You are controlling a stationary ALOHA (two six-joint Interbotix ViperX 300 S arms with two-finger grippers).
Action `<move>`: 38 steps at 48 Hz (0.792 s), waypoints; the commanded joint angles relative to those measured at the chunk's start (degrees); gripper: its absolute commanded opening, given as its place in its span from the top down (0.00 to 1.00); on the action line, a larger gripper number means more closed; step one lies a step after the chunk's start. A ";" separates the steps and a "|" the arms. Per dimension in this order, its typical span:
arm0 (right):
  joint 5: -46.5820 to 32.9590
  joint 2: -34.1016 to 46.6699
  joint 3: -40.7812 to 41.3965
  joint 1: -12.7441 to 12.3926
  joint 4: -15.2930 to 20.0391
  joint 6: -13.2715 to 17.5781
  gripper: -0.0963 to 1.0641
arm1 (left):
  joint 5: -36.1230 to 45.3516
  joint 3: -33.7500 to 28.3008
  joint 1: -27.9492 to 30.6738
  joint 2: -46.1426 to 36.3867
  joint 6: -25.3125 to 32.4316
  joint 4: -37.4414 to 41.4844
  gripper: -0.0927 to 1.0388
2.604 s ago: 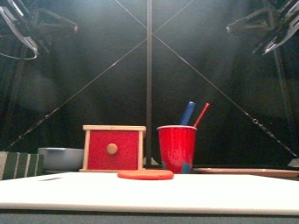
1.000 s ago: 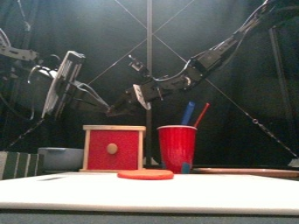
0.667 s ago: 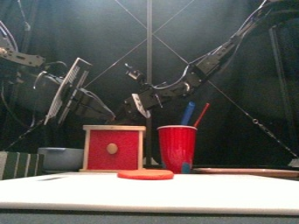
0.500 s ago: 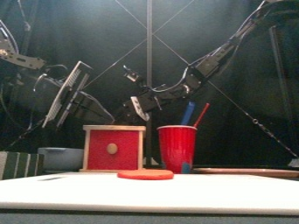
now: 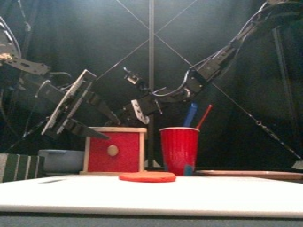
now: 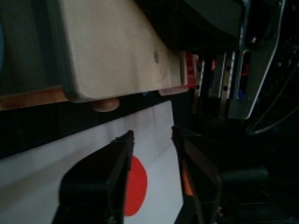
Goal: Get the cutter from the drawer then cut the dough then place the extra dough in the bowl
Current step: Open the drawer
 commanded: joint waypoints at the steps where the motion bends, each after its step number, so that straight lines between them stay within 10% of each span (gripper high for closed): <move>1: 1.14 -0.44 0.26 0.53 -0.18 0.00 0.89 | 0.53 -1.05 0.00 0.26 -0.44 -2.55 0.15; 38: 1.14 -0.18 0.44 1.67 -0.18 0.09 0.89 | 2.55 -4.22 5.36 6.24 0.00 -9.76 0.15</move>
